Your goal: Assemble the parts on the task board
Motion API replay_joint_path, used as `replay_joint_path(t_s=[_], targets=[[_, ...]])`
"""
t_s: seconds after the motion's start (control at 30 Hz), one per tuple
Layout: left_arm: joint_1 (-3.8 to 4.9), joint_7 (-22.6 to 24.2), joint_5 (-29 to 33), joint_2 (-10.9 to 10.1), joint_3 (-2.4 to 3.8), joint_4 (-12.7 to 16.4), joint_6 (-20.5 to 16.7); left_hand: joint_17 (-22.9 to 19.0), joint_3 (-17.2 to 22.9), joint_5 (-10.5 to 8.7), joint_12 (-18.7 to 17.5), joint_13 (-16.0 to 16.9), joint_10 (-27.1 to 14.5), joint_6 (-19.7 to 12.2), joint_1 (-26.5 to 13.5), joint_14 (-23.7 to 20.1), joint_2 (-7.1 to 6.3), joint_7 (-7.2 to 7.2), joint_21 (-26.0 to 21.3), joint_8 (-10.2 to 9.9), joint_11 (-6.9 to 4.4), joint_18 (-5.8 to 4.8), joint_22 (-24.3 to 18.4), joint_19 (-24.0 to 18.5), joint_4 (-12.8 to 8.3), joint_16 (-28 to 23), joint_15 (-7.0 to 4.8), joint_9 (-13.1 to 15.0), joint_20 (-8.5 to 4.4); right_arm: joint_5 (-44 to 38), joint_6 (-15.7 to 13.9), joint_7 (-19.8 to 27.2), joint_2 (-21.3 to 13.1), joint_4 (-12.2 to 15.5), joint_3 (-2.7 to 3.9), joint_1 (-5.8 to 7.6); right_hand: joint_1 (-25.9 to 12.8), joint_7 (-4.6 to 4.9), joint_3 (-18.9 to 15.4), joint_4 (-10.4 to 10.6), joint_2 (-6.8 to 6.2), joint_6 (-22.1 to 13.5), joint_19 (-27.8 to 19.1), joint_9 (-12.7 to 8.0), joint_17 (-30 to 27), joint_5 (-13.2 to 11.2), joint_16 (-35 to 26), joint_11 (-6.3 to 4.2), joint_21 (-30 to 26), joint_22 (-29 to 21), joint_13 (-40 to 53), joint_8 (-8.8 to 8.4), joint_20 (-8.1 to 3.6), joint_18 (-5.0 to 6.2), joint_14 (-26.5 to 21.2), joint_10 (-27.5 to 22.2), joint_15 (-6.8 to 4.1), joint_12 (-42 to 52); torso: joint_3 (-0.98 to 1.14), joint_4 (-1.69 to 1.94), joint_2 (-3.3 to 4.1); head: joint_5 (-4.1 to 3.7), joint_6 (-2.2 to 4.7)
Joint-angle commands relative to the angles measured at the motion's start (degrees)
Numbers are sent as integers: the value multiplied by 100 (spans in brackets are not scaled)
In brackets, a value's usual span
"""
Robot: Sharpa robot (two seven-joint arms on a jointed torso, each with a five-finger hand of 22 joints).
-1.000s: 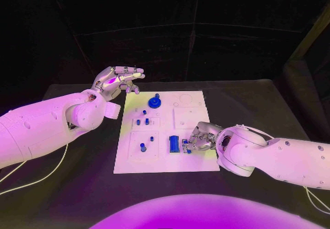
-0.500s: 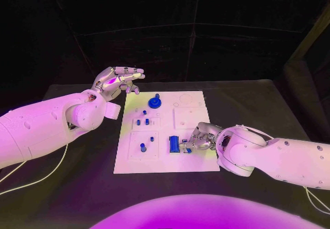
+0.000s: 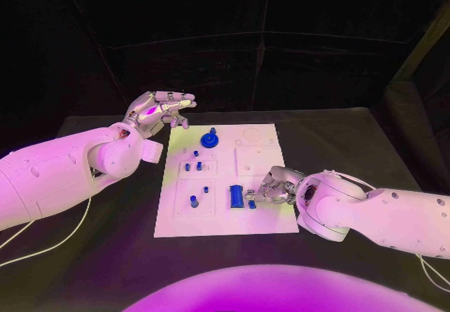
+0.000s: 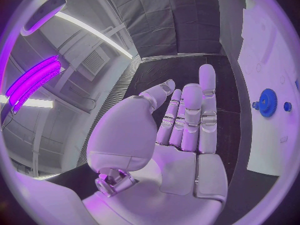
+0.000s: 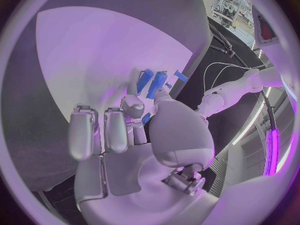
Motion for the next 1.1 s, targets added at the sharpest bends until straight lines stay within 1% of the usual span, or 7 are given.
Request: replay_joint_path(t_s=[0.03, 0.27, 0.37, 0.43, 0.6, 0.7, 1.1], targets=[[8, 20, -3, 1, 5, 5, 49, -15, -42, -18, 23, 3, -35, -52, -5, -45, -32, 7, -29, 42, 5, 73, -7, 12, -1, 9, -6, 6, 38, 124, 85, 199, -47, 73, 1, 5, 135, 26, -26, -28, 68, 3, -8, 14, 5, 207, -1, 11, 2, 55, 13, -36, 23, -80, 236, 11, 3, 25, -4, -2, -4, 0, 5], [8, 16, -3, 7, 4, 4, 53, -15, -42, -18, 23, 3, -35, -52, -5, -45, -32, 7, -29, 42, 5, 73, -7, 12, -1, 9, -6, 6, 38, 217, 141, 245, -115, 136, 1, 6, 194, 25, -90, -8, 145, 8, -4, 28, 9, 383, 2, 10, 7, 67, 20, -45, 22, -82, 237, 15, 2, 21, -3, -1, -4, -22, 9], [8, 11, -3, 6, 4, 6, 51, -15, -42, -18, 23, 3, -35, -52, -5, -45, -32, 7, -29, 42, 5, 73, -7, 12, -1, 9, -6, 6, 38, 184, 168, 243, -160, 136, 1, 6, 241, 24, -120, -26, 144, 8, -3, 34, 11, 423, 3, 9, 8, 69, 23, -50, 22, -82, 237, 16, 2, 18, -8, 5, -2, -40, 13], [8, 9, -3, 5, 4, 7, 49, -15, -42, -18, 23, 3, -35, -52, -5, -45, -32, 7, -29, 42, 5, 73, -7, 12, -1, 9, -6, 6, 38, 146, 224, 241, -190, 135, 1, 6, 365, 24, -148, -104, 114, 8, -4, 41, 6, 437, 0, 8, 6, 68, 24, -55, 21, -81, 236, 15, 0, 11, -11, 9, -3, -53, 16], [8, 2, -3, 3, 4, 6, 43, -15, -42, -18, 23, 3, -35, -52, -5, -45, -32, 7, -29, 42, 5, 73, -7, 12, -1, 9, -6, 6, 38, 105, 412, 248, -223, 144, 1, 7, 651, 33, -210, -305, 52, 1, -11, 54, -21, 331, -15, 11, -1, 60, 18, -73, 22, -79, 230, 4, 3, -20, -7, 8, -1, -44, 12], [8, -2, -3, 2, 3, 5, 44, -15, -42, -18, 23, 3, -35, -52, -5, -45, -32, 7, -29, 42, 5, 73, -7, 12, -1, 9, -6, 6, 38, 94, 509, 251, -227, 151, 1, 7, 722, 37, -251, -360, 39, 0, -15, 58, -36, 258, -23, 15, -6, 56, 11, -81, 25, -79, 227, -2, 7, -41, -5, 10, 2, -43, 12], [8, -10, -3, 4, 2, -9, 42, -15, -42, -18, 23, 3, -35, -52, -5, -45, -32, 7, -29, 42, 5, 73, -7, 12, -1, 9, -6, 6, 38, 101, 516, 168, -188, 75, 0, 7, 708, 41, -286, -344, 100, 10, -14, 63, -30, 247, -21, 20, -4, 60, 19, -85, 28, -79, 228, 3, 9, -34, -8, 9, -2, -39, 8]])
